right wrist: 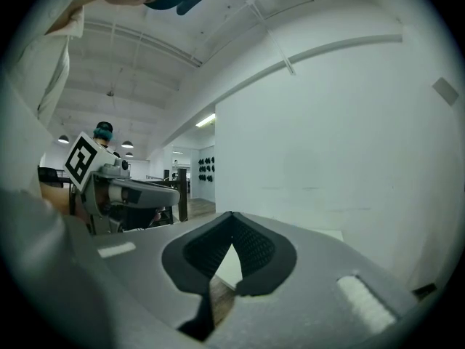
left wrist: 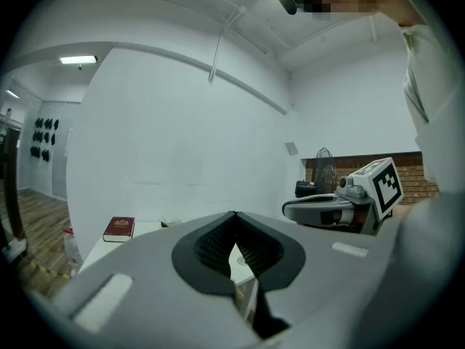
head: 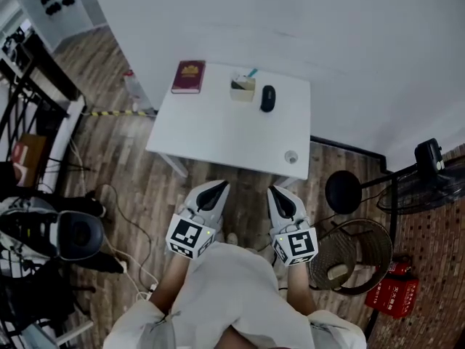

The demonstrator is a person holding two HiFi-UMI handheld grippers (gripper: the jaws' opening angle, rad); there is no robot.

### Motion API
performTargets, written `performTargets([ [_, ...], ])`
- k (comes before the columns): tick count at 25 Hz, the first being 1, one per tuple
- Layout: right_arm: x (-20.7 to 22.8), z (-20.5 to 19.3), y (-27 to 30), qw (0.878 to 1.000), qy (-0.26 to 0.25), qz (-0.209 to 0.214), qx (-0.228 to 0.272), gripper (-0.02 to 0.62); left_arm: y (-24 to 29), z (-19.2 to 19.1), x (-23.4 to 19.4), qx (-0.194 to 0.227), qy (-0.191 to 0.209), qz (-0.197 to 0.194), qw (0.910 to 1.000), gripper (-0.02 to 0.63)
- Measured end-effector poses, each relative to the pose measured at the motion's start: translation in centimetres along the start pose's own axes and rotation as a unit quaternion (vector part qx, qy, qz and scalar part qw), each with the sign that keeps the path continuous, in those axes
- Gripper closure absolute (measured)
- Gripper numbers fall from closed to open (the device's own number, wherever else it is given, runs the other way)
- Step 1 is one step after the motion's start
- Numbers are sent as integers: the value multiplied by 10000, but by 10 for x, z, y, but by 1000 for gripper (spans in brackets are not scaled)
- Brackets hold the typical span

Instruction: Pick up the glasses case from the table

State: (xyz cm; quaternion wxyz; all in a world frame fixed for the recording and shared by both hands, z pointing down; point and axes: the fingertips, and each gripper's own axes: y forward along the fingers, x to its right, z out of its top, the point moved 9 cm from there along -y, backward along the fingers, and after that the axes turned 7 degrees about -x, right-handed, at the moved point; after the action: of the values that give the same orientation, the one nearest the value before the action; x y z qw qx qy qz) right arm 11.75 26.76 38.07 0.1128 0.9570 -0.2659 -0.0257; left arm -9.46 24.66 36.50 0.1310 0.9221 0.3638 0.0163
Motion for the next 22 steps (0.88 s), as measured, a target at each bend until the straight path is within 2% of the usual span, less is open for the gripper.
performTargets([
  [11, 31, 10, 45, 9999, -74, -9, 133, 591, 45, 10, -31, 186, 155, -66, 9997, 591],
  [22, 75, 34, 128, 9999, -3, -156, -29, 591, 119, 35, -104, 85, 52, -293, 9995, 591],
])
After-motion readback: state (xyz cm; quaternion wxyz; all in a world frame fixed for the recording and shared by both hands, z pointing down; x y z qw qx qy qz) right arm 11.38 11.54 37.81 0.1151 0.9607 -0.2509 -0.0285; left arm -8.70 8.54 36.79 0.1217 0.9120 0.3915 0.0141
